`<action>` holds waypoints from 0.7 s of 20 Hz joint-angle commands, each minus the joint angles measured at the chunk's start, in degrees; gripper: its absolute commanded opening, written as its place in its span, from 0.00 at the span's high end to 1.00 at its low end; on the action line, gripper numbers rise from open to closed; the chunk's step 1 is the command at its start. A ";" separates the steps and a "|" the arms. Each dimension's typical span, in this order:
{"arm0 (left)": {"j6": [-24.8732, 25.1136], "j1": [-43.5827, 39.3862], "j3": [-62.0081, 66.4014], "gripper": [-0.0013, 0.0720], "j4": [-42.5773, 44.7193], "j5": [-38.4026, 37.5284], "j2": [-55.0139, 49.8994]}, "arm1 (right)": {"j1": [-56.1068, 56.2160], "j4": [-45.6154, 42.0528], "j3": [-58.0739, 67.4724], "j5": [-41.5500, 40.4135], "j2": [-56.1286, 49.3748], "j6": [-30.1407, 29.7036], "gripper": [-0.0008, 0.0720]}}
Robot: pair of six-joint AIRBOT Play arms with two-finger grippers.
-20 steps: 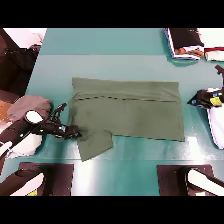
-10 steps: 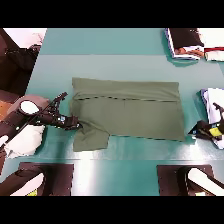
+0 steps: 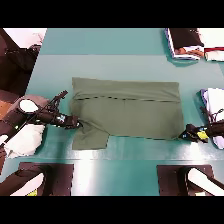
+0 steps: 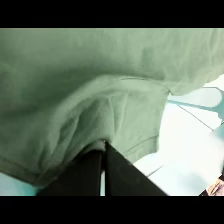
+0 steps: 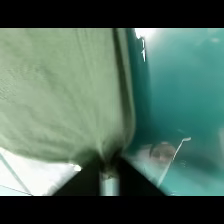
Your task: Fold the shirts.
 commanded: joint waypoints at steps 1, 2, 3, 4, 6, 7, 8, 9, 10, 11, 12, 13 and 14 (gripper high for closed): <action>0.28 -0.02 0.52 0.93 2.67 -3.39 0.04 | 2.82 -0.46 -0.09 0.31 0.15 -0.17 0.96; 0.20 -0.02 1.07 0.93 4.39 -5.57 0.31 | 2.75 -0.72 0.35 0.87 1.53 -0.13 0.96; -0.72 -0.02 1.36 0.93 6.34 -7.23 1.68 | 2.29 -2.16 1.33 2.10 3.43 0.13 0.96; -2.03 -0.02 1.33 0.94 7.63 -8.50 4.11 | 1.79 -4.28 2.49 4.17 5.86 0.70 0.96; -4.46 -0.02 1.29 0.93 9.14 -12.13 10.03 | 0.37 -8.52 5.01 9.44 10.88 1.64 0.96; -5.77 -0.02 1.31 0.93 9.07 -14.62 12.94 | -0.59 -10.03 6.08 11.80 13.31 1.95 0.96; -7.93 -0.02 1.38 0.93 8.52 -17.75 15.89 | -1.77 -10.78 6.88 13.60 15.74 2.03 0.96; -9.40 -0.02 1.73 0.93 7.80 -20.39 18.29 | -2.69 -10.71 7.65 14.45 18.18 2.10 0.96; -9.92 -0.02 2.71 0.93 6.54 -21.92 20.06 | -2.99 -10.69 8.48 14.19 20.24 2.49 0.96; -10.43 -0.02 4.35 0.93 5.57 -21.81 20.59 | -2.99 -10.21 9.44 13.57 21.46 2.99 0.96; -10.21 -0.02 6.49 0.93 5.46 -20.59 20.46 | -2.99 -9.07 10.73 12.90 21.92 3.17 0.96; -9.70 -0.02 8.33 0.93 5.92 -17.46 20.28 | -2.99 -7.56 12.09 12.02 21.81 3.17 0.96; -8.57 -0.02 10.23 0.93 6.60 -13.33 19.52 | -2.95 -5.97 13.53 11.15 20.96 3.15 0.96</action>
